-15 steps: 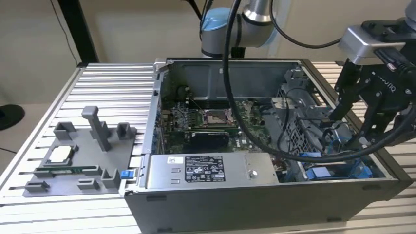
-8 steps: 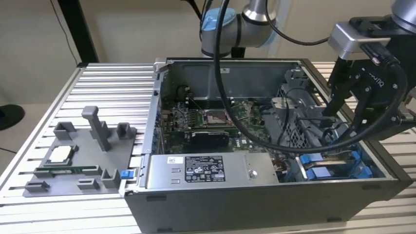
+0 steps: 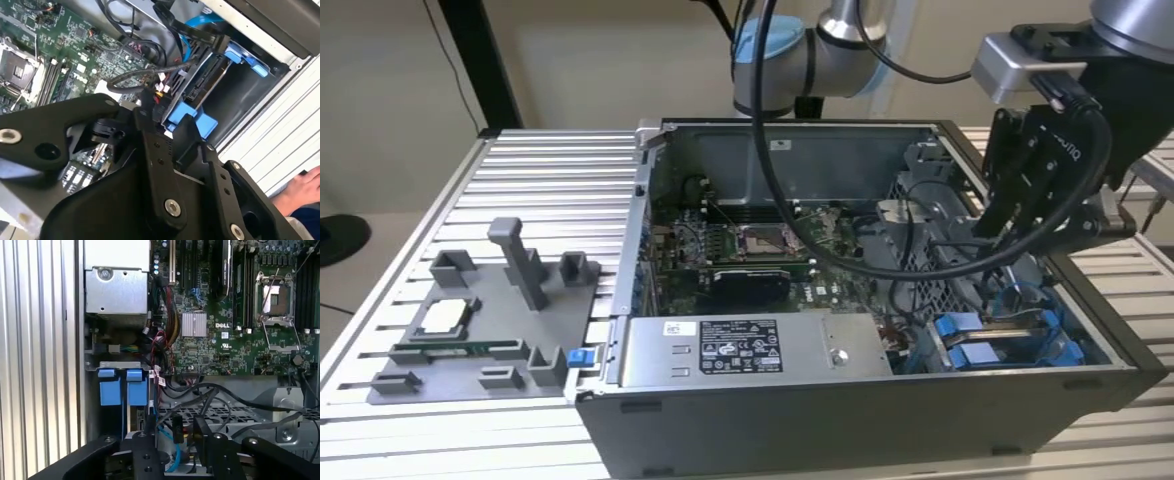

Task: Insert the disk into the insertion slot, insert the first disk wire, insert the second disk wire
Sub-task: 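Insert the first disk wire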

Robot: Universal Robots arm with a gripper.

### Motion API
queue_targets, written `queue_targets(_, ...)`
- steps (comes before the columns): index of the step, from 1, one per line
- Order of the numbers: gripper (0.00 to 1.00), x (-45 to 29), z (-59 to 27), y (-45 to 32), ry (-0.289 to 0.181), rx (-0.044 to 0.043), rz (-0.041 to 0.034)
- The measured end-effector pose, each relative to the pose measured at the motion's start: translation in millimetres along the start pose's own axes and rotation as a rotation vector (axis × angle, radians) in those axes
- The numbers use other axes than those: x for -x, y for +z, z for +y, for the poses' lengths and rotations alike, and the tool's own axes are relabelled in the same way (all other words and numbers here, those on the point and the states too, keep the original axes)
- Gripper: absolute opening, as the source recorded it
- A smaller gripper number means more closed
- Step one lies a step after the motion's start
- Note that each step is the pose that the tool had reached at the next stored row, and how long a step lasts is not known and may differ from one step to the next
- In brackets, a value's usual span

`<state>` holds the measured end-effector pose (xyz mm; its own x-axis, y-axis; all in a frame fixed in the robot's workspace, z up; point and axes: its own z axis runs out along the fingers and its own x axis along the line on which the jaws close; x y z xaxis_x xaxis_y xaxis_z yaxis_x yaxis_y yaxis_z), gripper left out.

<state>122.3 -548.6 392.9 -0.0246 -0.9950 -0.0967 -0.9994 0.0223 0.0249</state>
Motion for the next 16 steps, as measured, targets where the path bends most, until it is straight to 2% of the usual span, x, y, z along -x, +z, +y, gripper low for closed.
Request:
queue_targets(6,1.00,0.9,0.0,0.9,0.000,-0.0001,0.0032)
queue_targets(12,1.00,0.5,-0.1,5.0,0.000,-0.0011,0.0077)
queue_targets(13,0.00,0.4,-0.2,5.5,0.000,-0.0016,0.0077)
queue_targets(16,0.00,0.3,-0.1,5.8,0.000,-0.0061,0.0077)
